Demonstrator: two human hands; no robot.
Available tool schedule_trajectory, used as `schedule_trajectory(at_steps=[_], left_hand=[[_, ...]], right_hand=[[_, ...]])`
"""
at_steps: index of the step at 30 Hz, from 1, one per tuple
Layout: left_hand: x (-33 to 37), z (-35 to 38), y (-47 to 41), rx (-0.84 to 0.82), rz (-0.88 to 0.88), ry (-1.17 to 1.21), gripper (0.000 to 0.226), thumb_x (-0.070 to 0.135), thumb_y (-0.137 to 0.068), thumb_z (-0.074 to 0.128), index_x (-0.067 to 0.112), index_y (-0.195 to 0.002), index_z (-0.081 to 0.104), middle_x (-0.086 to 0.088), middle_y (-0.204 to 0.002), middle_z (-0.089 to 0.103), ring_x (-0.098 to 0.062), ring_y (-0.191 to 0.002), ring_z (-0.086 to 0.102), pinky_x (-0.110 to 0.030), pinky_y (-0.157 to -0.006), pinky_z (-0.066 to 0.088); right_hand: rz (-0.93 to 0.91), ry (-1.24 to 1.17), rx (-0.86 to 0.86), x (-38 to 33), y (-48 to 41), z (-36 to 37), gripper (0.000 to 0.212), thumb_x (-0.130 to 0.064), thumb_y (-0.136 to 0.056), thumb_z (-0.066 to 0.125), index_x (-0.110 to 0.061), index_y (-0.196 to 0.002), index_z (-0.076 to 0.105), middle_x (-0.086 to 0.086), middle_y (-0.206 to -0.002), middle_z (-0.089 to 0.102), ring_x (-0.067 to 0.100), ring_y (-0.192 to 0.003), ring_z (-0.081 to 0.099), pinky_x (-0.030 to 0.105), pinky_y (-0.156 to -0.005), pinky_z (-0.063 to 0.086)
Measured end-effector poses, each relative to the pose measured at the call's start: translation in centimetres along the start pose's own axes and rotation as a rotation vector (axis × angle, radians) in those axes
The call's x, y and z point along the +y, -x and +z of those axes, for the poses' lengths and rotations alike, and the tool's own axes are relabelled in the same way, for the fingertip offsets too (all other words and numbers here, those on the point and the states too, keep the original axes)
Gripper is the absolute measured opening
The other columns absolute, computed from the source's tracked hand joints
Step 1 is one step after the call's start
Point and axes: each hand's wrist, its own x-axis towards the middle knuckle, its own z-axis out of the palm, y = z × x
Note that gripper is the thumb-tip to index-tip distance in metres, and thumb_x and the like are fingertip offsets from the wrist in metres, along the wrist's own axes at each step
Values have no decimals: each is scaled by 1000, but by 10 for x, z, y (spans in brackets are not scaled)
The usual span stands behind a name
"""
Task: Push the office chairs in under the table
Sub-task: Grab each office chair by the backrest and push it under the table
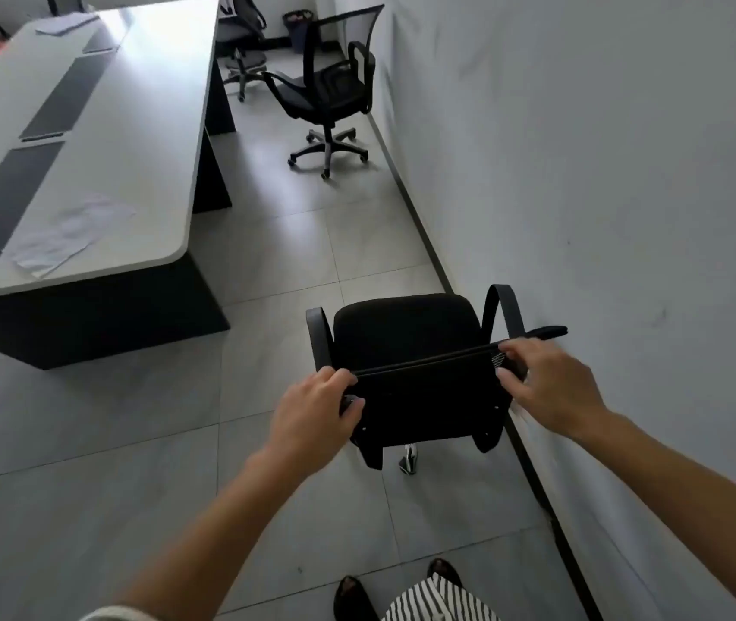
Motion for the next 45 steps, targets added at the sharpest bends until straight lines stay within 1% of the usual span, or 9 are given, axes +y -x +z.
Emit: schedule_trajectory(at_steps=[5, 8, 13, 18, 28, 33, 38, 41, 45], left_hand=[[6, 39, -50, -90, -12, -89, 33, 37, -90, 51, 19, -117, 54, 0, -108, 57, -17, -96, 53, -28, -83, 45], [0, 64, -69, -194, -74, -134, 41, 40, -90, 50, 18, -124, 48, -4, -116, 55, -22, -105, 53, -35, -91, 45], [-8, 100, -84, -301, -155, -145, 55, 55, -91, 37, 18, -131, 43, -5, -121, 56, -25, -114, 51, -39, -99, 40], [-20, 111, -101, -271, -213, -118, 59, 59, -91, 27, 18, -131, 43, -5, -124, 56, -25, -119, 49, -39, -104, 34], [-46, 120, -174, -225, -291, 1, 49, 59, -91, 21, 24, -107, 52, 3, -99, 58, -19, -96, 53, -37, -92, 38], [-79, 104, -230, -203, -299, -33, 47, 59, -92, 23, 24, -103, 52, 4, -97, 57, -18, -94, 52, -36, -89, 37], [-111, 81, -292, -230, -288, -86, 52, 61, -90, 20, 23, -102, 51, 3, -97, 57, -19, -95, 52, -36, -89, 36], [-121, 77, -326, -287, -288, -70, 54, 64, -89, 21, 22, -104, 53, 3, -99, 56, -19, -96, 51, -37, -90, 38], [-131, 80, -366, -229, -329, -33, 53, 65, -88, 20, 23, -98, 51, 5, -93, 56, -18, -91, 51, -36, -88, 40]], right_hand=[[-49, 238, -148, 32, -45, 19, 53, -42, -81, 62, -21, -130, 52, 3, -128, 58, 24, -121, 50, 41, -101, 40], [-55, 406, -293, 55, -66, 30, 58, -52, -78, 59, -26, -129, 49, 1, -127, 58, 24, -120, 50, 41, -106, 33], [-75, 443, -366, 63, -99, 36, 25, -44, -86, 55, -30, -104, 64, -3, -91, 67, 19, -84, 60, 33, -79, 43], [-87, 492, -353, 53, -129, 42, 18, -37, -89, 54, -29, -100, 67, -2, -84, 65, 18, -72, 55, 28, -63, 38], [-169, 560, -353, 54, -230, 44, 20, -33, -89, 53, -31, -103, 66, -5, -92, 68, 15, -71, 47, 28, -65, 34], [-217, 555, -326, 37, -298, 53, 20, -35, -89, 55, -33, -105, 66, -8, -93, 68, 13, -71, 48, 27, -67, 34], [-212, 527, -325, 22, -358, 61, 21, -32, -89, 53, -33, -106, 65, -8, -93, 69, 15, -81, 61, 26, -69, 38], [-228, 552, -330, 22, -395, 61, 21, -35, -89, 52, -34, -106, 64, -10, -94, 68, 15, -80, 61, 25, -67, 36], [-260, 559, -342, 20, -457, 64, 19, -36, -88, 52, -34, -102, 66, -9, -93, 68, 15, -76, 56, 26, -67, 36]])
